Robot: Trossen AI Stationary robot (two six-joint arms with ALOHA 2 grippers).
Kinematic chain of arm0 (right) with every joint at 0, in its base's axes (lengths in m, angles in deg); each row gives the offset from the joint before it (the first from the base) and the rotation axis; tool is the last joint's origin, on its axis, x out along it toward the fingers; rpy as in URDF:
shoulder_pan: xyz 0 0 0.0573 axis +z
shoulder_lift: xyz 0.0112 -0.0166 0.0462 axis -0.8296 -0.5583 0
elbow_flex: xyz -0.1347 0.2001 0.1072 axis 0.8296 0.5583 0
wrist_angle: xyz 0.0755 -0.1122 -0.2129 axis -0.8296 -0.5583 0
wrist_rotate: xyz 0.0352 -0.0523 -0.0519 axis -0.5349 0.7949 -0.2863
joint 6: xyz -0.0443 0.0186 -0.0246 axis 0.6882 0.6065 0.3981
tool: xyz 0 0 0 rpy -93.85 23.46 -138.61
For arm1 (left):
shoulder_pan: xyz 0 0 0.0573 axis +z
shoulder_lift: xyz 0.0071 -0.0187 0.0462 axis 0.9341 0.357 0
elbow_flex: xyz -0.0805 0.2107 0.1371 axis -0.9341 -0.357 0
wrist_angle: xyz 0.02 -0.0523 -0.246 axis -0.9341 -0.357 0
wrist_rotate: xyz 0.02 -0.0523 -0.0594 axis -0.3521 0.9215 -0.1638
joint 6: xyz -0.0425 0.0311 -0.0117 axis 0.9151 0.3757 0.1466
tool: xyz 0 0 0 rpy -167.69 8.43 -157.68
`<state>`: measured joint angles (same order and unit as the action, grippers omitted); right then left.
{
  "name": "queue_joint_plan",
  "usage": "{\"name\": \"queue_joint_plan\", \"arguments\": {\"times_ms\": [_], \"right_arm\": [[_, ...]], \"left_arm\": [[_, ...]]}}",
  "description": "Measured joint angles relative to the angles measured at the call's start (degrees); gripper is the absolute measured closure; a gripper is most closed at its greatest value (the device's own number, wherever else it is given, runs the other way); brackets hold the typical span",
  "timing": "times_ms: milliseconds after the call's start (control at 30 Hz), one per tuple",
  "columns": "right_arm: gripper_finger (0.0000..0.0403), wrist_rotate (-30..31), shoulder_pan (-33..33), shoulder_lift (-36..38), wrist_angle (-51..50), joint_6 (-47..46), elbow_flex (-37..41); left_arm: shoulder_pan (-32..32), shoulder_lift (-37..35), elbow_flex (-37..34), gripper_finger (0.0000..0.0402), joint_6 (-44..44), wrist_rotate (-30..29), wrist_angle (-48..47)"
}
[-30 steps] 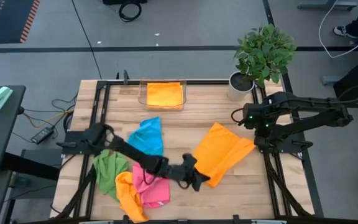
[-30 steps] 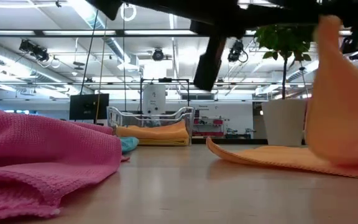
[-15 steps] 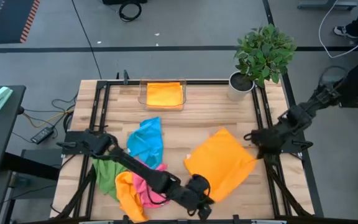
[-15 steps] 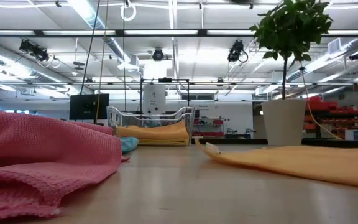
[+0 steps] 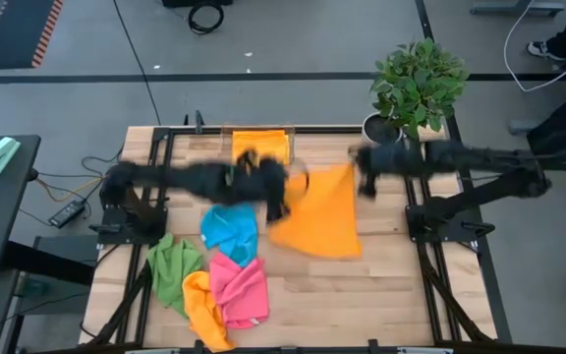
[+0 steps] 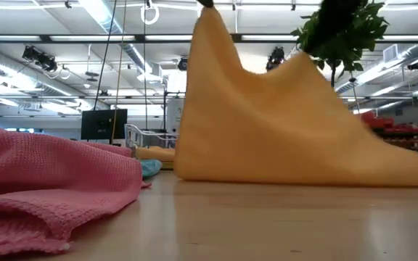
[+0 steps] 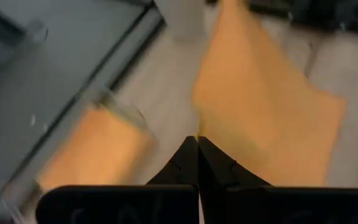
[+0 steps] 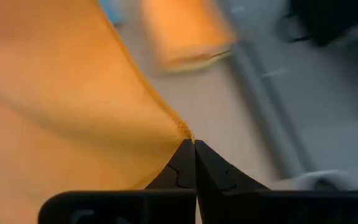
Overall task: Fold microfiber towels
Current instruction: Fold the orange microfiber towel
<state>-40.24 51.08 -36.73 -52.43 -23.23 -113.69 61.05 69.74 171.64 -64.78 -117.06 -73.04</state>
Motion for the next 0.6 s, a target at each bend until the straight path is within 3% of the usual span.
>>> {"name": "queue_joint_plan", "arguments": {"times_ms": [133, 267, 433, 533, 600], "right_arm": [[0.0403, -6.24, -13.46, -3.06, -0.20, 14.21, -12.38], [0.0403, -10.55, -14.76, -5.35, -5.62, 17.51, -23.31], [0.0403, -11.83, -5.35, -5.91, -20.39, 6.82, -28.32], [0.0403, -13.68, 4.24, -4.18, -27.34, -4.39, -24.39], [0.0403, -14.21, 12.39, -2.42, -26.83, -12.80, -19.37]], "left_arm": [[12.61, -3.83, 1.65, 0.0400, -14.07, 11.27, 11.93], [16.39, -5.01, 4.37, 0.0400, -17.02, 19.91, 14.50], [10.95, -5.83, 4.65, 0.0400, -18.55, 23.60, 11.48], [5.43, -5.92, 2.90, 0.0400, -15.45, 23.38, 9.53], [1.14, -5.43, 0.08, 0.0400, -12.05, 23.42, 10.04]]}}
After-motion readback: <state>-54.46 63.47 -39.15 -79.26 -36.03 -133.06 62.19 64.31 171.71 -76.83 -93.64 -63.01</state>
